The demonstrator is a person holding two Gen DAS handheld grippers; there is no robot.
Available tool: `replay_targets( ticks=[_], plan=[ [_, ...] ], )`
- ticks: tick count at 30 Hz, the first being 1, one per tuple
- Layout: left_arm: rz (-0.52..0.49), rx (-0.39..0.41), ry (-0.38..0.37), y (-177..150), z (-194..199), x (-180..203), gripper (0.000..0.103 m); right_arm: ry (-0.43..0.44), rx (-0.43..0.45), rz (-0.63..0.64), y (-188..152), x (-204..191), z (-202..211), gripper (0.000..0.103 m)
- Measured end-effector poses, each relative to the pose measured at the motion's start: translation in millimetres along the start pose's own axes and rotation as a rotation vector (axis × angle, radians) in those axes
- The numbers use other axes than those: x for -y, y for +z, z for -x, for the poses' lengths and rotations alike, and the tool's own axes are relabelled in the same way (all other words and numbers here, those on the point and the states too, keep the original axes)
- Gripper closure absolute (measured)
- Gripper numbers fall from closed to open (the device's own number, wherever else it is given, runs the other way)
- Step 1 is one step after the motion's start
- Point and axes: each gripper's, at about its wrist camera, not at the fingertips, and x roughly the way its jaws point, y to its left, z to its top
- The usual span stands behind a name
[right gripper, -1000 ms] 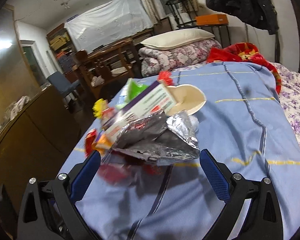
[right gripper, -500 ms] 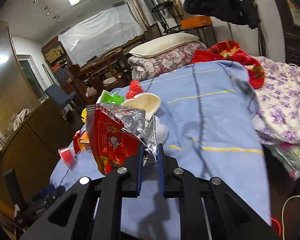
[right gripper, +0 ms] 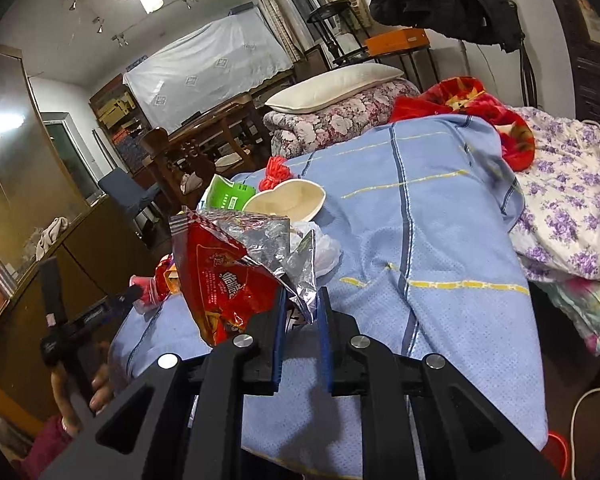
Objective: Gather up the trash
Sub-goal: 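Grasp the red-and-silver snack bag with the right gripper while the left gripper grasps the clear red cup, then carry the snack bag and red cup to the red wastebasket and release both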
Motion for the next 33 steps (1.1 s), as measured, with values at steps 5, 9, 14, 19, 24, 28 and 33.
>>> replay_targets(
  ticks=[5, 9, 14, 19, 24, 28, 33],
  plan=[
    [-0.080, -0.010, -0.076, -1, -8, 18, 0.029, 0.002, -0.004, -0.006, -2, 0, -2, 0.087],
    [-0.130, 0.024, -0.090, -7, 1, 28, 0.047, 0.009, 0.001, -0.020, 1, 4, 1, 0.088],
    [-0.134, 0.046, -0.153, -22, 25, 42, 0.047, 0.027, 0.025, -0.031, 10, 3, 20, 0.088],
    [-0.187, 0.053, -0.227, -39, 52, 73, 0.047, 0.030, 0.049, -0.024, 21, 5, 54, 0.088],
    [-0.257, 0.062, -0.281, -51, 74, 110, 0.047, -0.019, 0.092, -0.015, 14, 17, 100, 0.088],
    [-0.293, 0.057, -0.330, -58, 90, 136, 0.047, -0.071, 0.115, -0.030, 0, 39, 135, 0.088],
    [-0.363, 0.044, -0.384, -72, 107, 182, 0.047, -0.163, 0.138, -0.071, -24, 84, 177, 0.088]
  ],
)
